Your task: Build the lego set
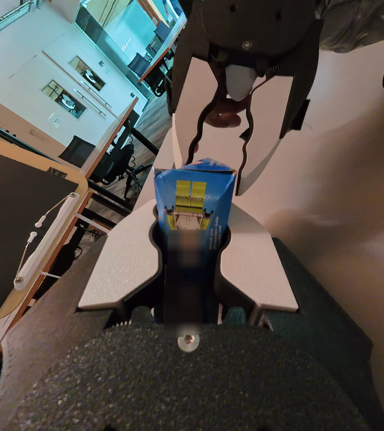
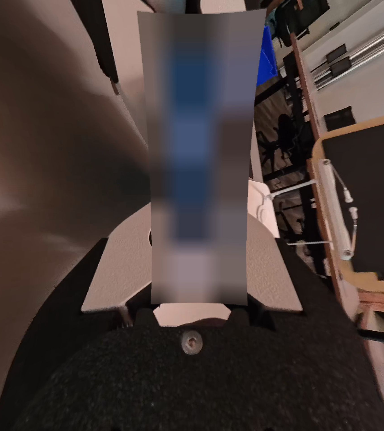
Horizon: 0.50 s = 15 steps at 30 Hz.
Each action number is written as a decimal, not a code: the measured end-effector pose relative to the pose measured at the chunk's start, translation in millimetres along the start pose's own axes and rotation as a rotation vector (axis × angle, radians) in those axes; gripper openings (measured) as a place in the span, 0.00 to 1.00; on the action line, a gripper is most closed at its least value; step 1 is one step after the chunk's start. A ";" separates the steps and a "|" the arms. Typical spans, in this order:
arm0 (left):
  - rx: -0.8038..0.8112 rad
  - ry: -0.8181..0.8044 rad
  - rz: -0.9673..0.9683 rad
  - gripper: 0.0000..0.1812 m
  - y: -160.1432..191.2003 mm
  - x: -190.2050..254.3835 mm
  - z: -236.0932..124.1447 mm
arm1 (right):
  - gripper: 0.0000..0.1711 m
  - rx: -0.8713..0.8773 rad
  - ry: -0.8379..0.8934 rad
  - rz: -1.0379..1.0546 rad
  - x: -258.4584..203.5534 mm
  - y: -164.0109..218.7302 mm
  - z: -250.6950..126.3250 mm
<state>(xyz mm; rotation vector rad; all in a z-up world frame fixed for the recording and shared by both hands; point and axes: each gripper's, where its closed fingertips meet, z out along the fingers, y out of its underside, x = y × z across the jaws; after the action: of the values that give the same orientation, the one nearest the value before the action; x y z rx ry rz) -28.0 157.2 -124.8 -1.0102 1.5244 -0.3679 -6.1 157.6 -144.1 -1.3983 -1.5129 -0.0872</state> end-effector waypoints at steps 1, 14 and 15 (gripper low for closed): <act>-0.001 0.003 -0.001 0.26 0.1 0.2 -0.2 | 0.26 -0.007 0.034 -0.025 2.9 0.4 1.4; 0.004 0.001 0.001 0.26 3.2 -0.6 -4.4 | 0.11 0.042 0.000 0.020 -3.1 0.9 6.1; 0.013 0.001 -0.012 0.26 4.1 -1.3 -5.7 | 0.15 0.050 0.028 0.015 0.6 0.8 6.3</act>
<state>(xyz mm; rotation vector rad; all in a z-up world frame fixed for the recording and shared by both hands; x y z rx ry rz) -34.9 158.8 -125.6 -1.0092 1.5157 -0.3861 -9.2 162.3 -147.1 -1.3632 -1.4716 -0.0595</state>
